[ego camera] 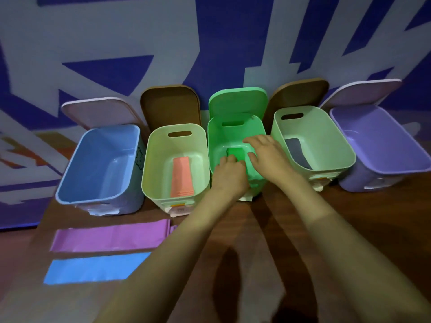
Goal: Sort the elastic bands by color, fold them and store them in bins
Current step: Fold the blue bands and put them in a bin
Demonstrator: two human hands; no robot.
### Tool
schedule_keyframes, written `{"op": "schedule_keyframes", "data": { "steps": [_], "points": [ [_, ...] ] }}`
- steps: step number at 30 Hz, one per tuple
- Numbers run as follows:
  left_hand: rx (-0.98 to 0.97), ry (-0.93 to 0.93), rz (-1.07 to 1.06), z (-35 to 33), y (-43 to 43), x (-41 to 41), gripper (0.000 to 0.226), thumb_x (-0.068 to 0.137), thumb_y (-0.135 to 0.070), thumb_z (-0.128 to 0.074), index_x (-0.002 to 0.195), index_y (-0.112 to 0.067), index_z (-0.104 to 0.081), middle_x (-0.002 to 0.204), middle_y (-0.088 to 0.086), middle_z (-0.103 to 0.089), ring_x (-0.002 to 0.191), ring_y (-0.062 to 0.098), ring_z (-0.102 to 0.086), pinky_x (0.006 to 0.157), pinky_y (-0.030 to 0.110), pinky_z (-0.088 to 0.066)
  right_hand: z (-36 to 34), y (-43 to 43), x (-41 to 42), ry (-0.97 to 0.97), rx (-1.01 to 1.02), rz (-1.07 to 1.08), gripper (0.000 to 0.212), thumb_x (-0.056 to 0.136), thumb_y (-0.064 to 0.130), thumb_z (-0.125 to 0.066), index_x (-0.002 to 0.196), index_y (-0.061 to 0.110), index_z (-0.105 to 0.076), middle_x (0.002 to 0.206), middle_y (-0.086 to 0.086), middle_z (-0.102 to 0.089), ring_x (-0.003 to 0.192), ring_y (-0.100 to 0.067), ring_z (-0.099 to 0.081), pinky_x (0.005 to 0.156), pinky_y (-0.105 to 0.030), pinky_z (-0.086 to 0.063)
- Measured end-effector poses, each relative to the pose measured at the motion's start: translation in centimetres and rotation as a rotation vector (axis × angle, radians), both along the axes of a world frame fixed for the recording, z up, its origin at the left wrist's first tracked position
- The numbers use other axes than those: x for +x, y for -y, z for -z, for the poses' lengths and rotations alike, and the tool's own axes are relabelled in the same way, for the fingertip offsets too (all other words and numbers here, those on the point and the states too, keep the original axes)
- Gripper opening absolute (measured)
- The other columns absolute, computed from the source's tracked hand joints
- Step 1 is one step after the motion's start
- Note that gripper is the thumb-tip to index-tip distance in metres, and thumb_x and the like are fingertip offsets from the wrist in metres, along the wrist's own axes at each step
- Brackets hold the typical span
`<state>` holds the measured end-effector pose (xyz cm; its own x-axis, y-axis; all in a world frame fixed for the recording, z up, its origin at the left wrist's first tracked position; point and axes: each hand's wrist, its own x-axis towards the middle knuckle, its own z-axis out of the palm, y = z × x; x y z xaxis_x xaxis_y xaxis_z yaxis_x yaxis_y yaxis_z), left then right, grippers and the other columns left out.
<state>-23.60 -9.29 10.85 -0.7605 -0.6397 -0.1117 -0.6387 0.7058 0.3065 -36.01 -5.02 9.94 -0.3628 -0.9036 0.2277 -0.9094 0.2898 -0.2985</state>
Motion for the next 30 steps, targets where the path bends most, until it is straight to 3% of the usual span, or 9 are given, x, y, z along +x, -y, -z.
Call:
{"op": "schedule_keyframes", "data": {
  "steps": [4, 8, 15, 21, 26, 30],
  "points": [
    [-0.233, -0.331, -0.078, 0.6, -4.3, 4.9, 0.039, 0.076, -0.021, -0.047, 0.107, -0.008, -0.066, 0.117, 0.016, -0.057, 0.11, 0.036, -0.051, 0.088, 0.041, -0.042, 0.2, -5.7, 3.8, -0.019, -0.233, 0.056, 0.033, 0.088, 0.009, -0.054, 0.12, 0.009, -0.055, 0.113, -0.012, -0.059, 0.107, -0.031, -0.051, 0.093, -0.041, -0.04],
    [-0.227, -0.433, -0.114, 2.9, -8.1, 10.2, 0.034, 0.069, -0.016, -0.05, 0.098, -0.008, -0.067, 0.105, 0.015, -0.061, 0.097, 0.037, -0.056, 0.082, 0.043, -0.046, 1.4, -10.9, 8.8, -0.015, -0.279, 0.053, 0.029, 0.086, 0.009, -0.055, 0.115, 0.009, -0.057, 0.108, -0.01, -0.06, 0.102, -0.031, -0.054, 0.087, -0.042, -0.044],
    [-0.109, -0.325, -0.205, 7.9, -11.5, 21.1, 0.036, 0.072, -0.016, -0.048, 0.101, -0.005, -0.065, 0.108, 0.019, -0.058, 0.098, 0.04, -0.053, 0.081, 0.044, -0.046, 4.1, -16.7, 17.8, 0.058, -0.086, -0.06, 0.03, 0.09, 0.016, -0.053, 0.12, 0.014, -0.055, 0.116, -0.005, -0.055, 0.112, -0.025, -0.047, 0.095, -0.04, -0.041],
    [-0.05, -0.257, -0.368, 11.1, -10.1, 27.8, 0.034, 0.084, -0.006, -0.054, 0.117, -0.007, -0.061, 0.127, 0.015, -0.052, 0.118, 0.036, -0.045, 0.095, 0.041, -0.039, 6.6, -14.2, 23.5, 0.206, 0.208, -0.064, 0.037, 0.093, 0.024, -0.051, 0.129, 0.017, -0.046, 0.131, -0.005, -0.045, 0.125, -0.023, -0.039, 0.1, -0.035, -0.036],
    [-0.06, -0.14, -0.385, 13.0, -7.8, 30.6, 0.046, 0.094, -0.029, -0.05, 0.137, -0.014, -0.045, 0.145, 0.01, -0.038, 0.135, 0.028, -0.031, 0.108, 0.041, -0.029, 9.2, -9.8, 27.6, 0.365, 0.233, 0.16, 0.041, 0.095, 0.031, -0.048, 0.13, 0.009, -0.046, 0.133, -0.011, -0.047, 0.126, -0.028, -0.04, 0.1, -0.037, -0.037],
    [-0.083, -0.154, -0.386, 15.3, -7.0, 32.3, 0.042, 0.096, -0.034, -0.047, 0.134, -0.019, -0.047, 0.142, 0.002, -0.041, 0.135, 0.021, -0.031, 0.112, 0.047, -0.017, 10.7, -7.1, 29.9, 0.375, 0.249, 0.368, 0.059, 0.094, 0.046, -0.043, 0.132, 0.001, -0.041, 0.138, -0.016, -0.039, 0.13, -0.031, -0.032, 0.105, -0.041, -0.03]
  ]
}}
